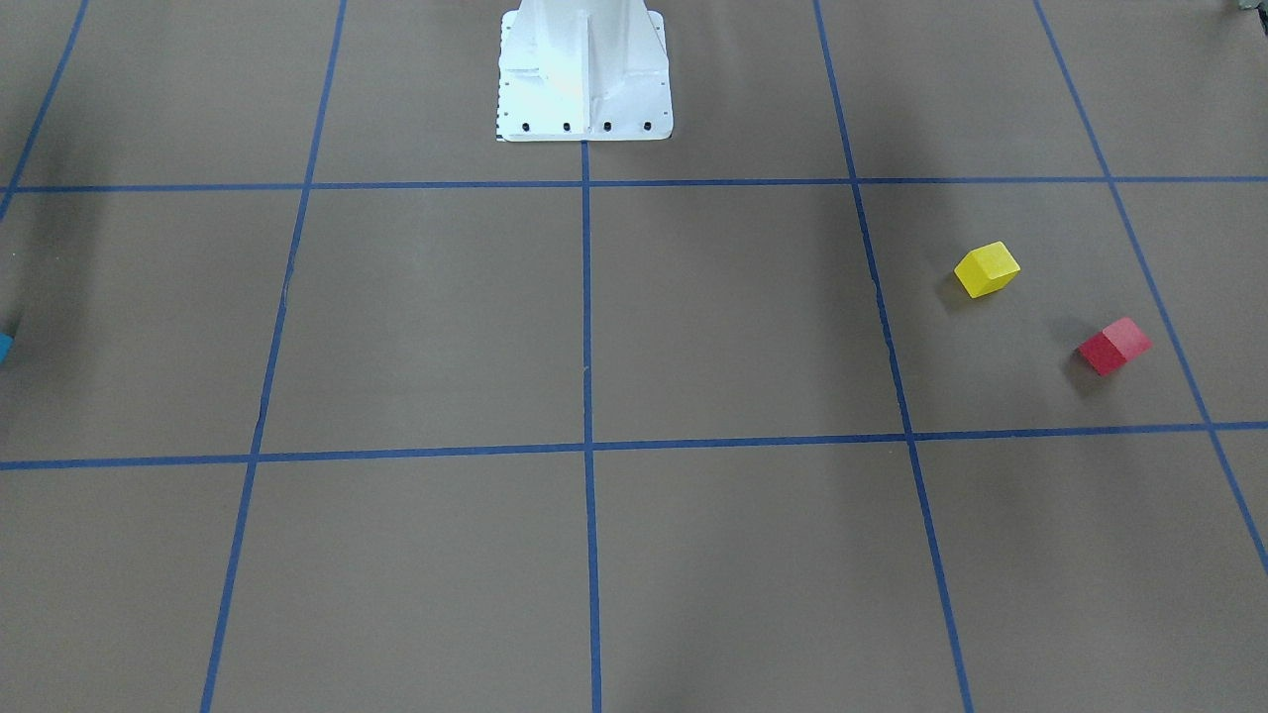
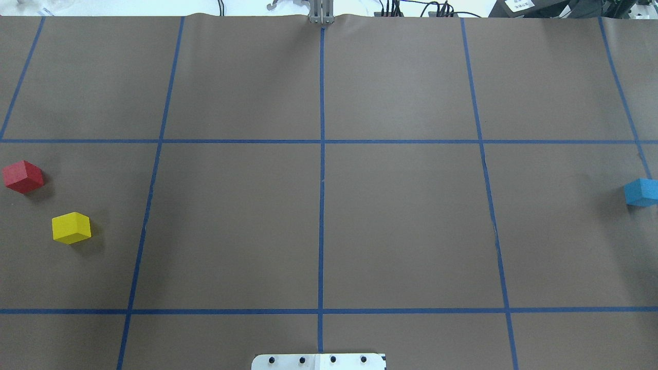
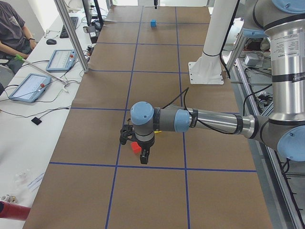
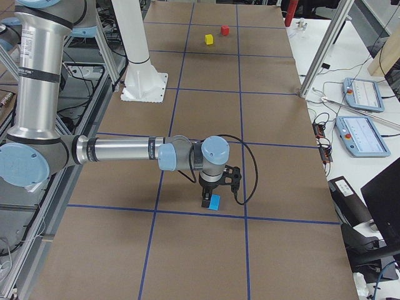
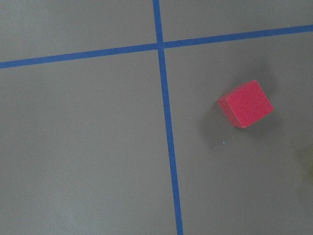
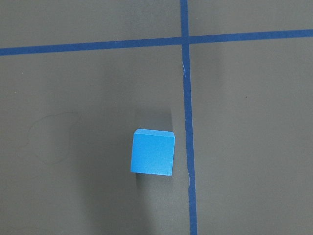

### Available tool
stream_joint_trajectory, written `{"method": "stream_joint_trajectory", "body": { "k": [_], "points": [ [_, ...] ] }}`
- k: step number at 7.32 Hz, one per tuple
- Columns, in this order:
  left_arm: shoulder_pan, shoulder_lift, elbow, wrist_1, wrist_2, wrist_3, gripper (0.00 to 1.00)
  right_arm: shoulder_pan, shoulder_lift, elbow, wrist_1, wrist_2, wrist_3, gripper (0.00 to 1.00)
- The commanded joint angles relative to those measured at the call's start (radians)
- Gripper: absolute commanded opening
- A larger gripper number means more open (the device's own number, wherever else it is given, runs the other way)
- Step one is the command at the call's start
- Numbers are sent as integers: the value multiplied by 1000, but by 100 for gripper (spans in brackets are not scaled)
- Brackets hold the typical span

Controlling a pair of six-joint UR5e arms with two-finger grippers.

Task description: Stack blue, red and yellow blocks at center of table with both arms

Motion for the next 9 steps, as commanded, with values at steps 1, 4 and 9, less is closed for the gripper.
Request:
{"method": "stream_joint_trajectory", "body": {
  "k": [1, 4, 9],
  "points": [
    [-1, 26, -35, -1, 0, -29, 100, -1, 7, -11, 2, 0, 1, 100],
    [2, 20, 45, -109, -1, -32, 100, -77, 26, -114, 156, -8, 57, 100],
    [2, 17, 57, -161, -1, -32, 100, -214, 84, -291, 414, -13, 266, 100]
  ]
}}
